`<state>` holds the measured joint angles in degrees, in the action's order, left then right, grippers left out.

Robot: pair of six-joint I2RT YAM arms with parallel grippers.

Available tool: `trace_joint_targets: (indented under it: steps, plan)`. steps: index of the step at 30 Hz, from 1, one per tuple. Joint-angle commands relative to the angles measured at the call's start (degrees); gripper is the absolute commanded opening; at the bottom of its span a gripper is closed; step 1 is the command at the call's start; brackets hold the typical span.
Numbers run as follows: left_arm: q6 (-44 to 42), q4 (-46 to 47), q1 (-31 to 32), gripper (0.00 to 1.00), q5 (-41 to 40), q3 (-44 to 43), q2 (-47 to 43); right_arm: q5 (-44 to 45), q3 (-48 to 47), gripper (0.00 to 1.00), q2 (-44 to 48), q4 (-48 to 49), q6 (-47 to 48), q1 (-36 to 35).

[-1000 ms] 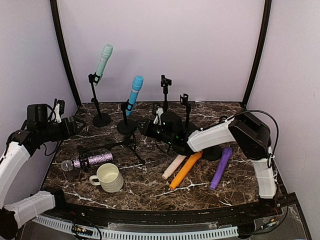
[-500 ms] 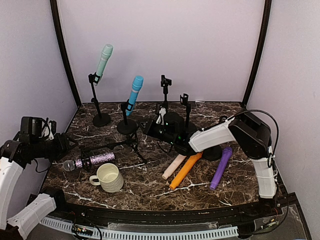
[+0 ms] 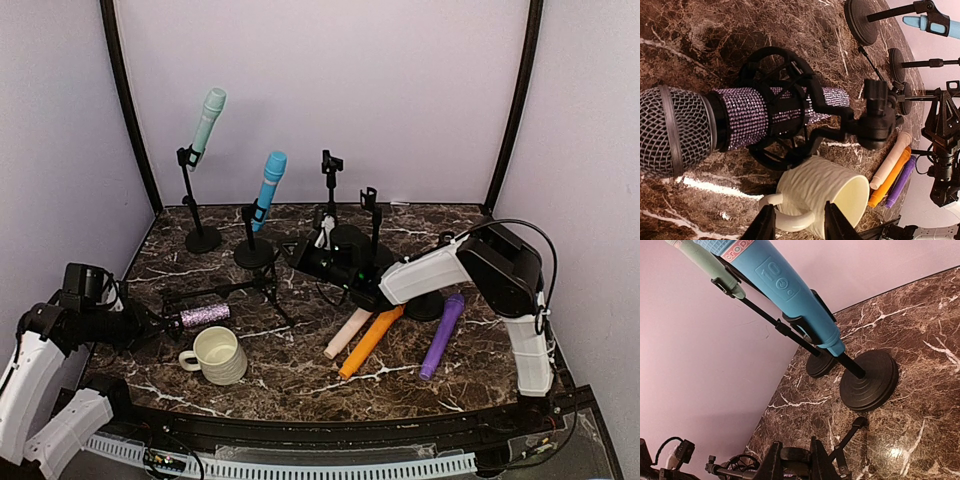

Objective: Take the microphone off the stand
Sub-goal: Adjust the microphone stand with the microphone at the center of the board.

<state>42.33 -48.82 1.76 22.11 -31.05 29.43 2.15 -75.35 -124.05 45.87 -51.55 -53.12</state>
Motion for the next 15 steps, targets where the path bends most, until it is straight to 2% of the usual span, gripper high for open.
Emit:
trace_joint_targets:
  steps: [1,5,9,15]
  plan:
    - [1.6,6.7,-0.1,0.36,0.7,3.4,0.7,0.8,0.8,0.0,2.3,3.4,-3.1,1.0]
    - [1.7,11.1,-0.2,0.36,0.7,5.4,2.3,0.6,0.8,0.0,2.2,3.5,-3.4,1.1]
    - [1.7,11.9,-0.1,0.3,1.2,5.7,3.0,0.4,0.8,0.0,2.1,3.8,-3.9,1.2]
    - [2.8,12.0,-0.1,0.38,-0.5,5.8,1.3,-0.4,0.6,0.0,1.5,4.4,-5.0,1.3]
